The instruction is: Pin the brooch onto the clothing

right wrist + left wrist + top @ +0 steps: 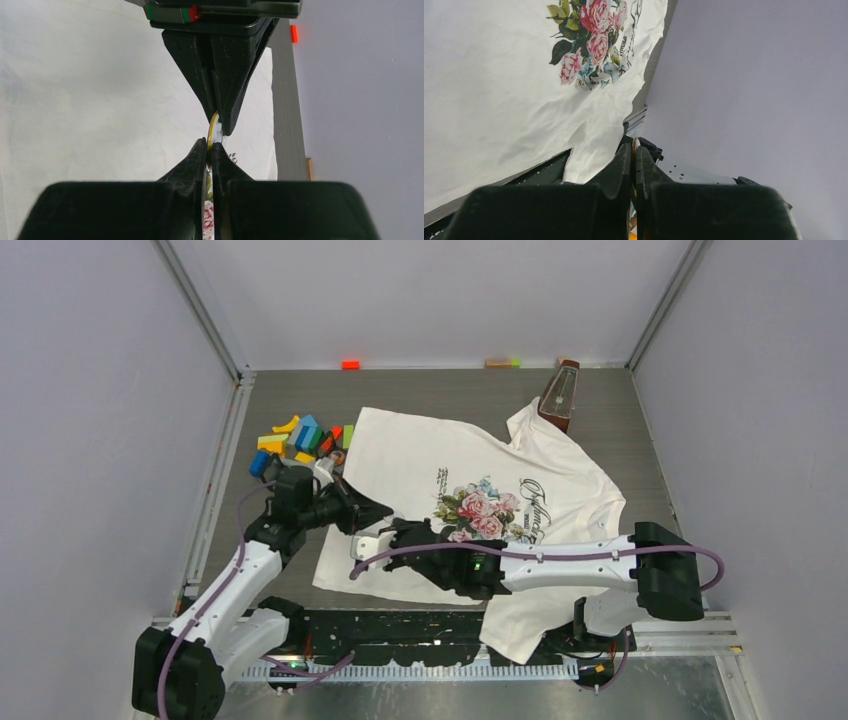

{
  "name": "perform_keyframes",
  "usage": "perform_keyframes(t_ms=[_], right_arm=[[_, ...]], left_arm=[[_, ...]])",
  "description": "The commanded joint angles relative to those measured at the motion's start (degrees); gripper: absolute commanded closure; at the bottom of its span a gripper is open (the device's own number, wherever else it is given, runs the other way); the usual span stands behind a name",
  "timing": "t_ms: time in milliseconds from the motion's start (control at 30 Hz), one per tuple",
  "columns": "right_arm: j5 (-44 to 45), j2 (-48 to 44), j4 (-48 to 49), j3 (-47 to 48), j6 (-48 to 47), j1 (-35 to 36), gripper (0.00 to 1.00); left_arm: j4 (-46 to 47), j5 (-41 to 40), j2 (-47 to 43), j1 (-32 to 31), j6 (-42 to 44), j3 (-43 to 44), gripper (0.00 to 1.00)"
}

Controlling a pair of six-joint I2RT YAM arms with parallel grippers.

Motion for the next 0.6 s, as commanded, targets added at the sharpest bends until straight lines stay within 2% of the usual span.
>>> perform_keyframes(t_ms=[0,33,100,167,267,367,467,567], right_arm=[[4.26,-0.87,5.36,2.59,0.82,0.38,0.8],[4.81,-1.67,5.45,2.34,2.51,0.41,0.67],[5.01,-3.6,6.1,1.13,6.29,0.4,0.52],[4.42,-5.99,6.1,-0.69,9.58,0.16,0.46],[0.88,-9.3,4.15,-2.76,15.67,-2.08,0.44],[-5.68,-13.51,2.09,-3.72,27.18,-6.01,0.44],[-18.94,-16.54,3.73,-5.6,38.93,-13.6,0.42],[-27.33,-17.54,8.34,-6.63,54.04,-20.53,0.42]], left_arm=[[1.98,-1.7,-2.68,-0.08,0.17,-1.21,1.0],[2.56,-3.09,-3.65,-0.08,-0.03,-1.66,1.0],[4.18,-6.97,-6.09,-0.08,0.0,-2.71,1.0],[5.96,-10.63,-9.27,-0.08,0.77,-4.02,1.0],[7.4,-15.44,-14.82,-0.08,3.45,-5.95,1.0],[7.46,-18.74,-20.6,-0.08,6.48,-7.26,1.0],[7.9,-20.03,-24.56,-0.08,9.22,-8.13,1.0],[9.14,-19.99,-26.7,-0.08,10.34,-8.96,1.0]])
